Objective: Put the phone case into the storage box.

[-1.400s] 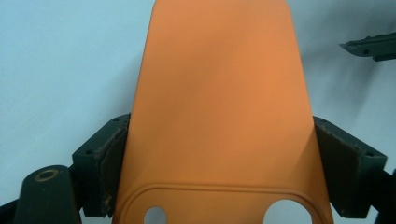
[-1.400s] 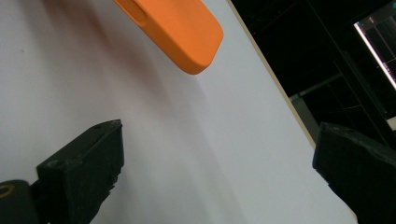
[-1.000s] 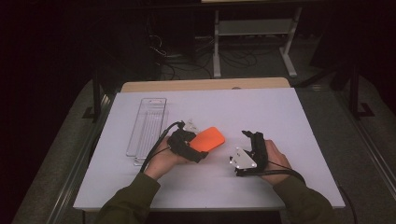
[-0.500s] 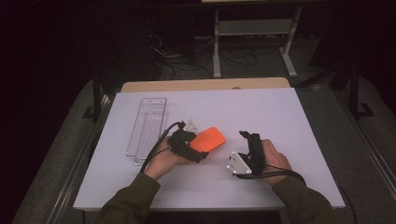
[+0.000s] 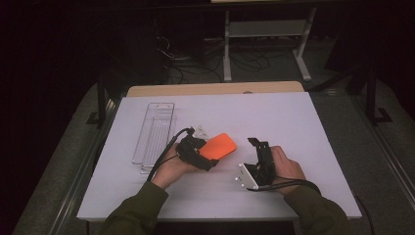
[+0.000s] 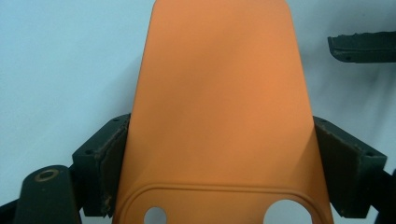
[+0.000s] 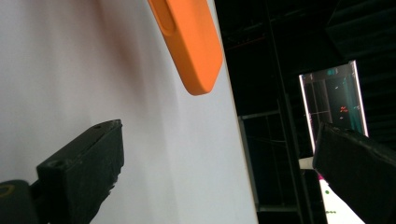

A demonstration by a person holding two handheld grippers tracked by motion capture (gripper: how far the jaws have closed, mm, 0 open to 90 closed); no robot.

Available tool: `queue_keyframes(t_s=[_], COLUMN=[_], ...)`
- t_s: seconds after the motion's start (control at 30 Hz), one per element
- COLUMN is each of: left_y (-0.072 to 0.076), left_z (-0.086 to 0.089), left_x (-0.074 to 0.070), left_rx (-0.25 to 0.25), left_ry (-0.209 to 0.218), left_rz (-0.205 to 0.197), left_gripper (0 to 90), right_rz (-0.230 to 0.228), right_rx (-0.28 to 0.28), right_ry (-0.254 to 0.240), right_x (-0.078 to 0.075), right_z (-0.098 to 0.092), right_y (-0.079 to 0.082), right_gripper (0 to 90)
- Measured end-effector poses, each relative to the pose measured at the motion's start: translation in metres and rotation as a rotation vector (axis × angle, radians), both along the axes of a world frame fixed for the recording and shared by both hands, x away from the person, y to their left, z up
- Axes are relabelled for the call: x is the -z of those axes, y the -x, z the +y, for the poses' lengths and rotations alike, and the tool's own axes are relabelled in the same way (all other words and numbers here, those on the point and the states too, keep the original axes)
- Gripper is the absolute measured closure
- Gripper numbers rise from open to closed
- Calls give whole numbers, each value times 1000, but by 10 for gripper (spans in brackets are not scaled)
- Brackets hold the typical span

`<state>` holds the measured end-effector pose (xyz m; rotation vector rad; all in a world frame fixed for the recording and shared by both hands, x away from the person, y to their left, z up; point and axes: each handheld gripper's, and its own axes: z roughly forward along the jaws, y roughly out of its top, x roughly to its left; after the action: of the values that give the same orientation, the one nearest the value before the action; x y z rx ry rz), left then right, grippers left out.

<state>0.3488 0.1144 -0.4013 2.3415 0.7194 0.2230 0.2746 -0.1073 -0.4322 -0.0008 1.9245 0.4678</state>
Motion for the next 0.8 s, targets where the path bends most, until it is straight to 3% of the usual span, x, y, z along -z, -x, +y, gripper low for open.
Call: queue_keyframes(t_s=[0.13,0.17,0.27,0.33,0.37,0.57,0.6,0.8], left_y=[-1,-1,0,1,1,3,3,6], left_z=[2,2,1,0,0,-3,-4,-8], left_x=[-3,-3,-3,-4,-4,-6,-6,-6], left_rx=[20,25,18,21,26,39,42,59], left_ry=[-25,-27,-8,-6,-11,-8,-8,-11], left_rz=[-2,-7,-6,-7,-5,-5,-7,-7], left_gripper=[151,152,152,151,151,152,151,151], right_rz=[-12,-32,-56,-37,-60,-103,-89,-127], right_rx=[-1,-11,-11,1,-21,-28,-22,-50], right_ry=[20,36,42,27,53,54,42,72], right_x=[2,2,3,3,3,3,4,6], right_z=[3,3,5,6,6,8,9,15], right_y=[3,2,3,5,4,5,6,8], right_gripper=[13,12,13,13,13,12,12,13])
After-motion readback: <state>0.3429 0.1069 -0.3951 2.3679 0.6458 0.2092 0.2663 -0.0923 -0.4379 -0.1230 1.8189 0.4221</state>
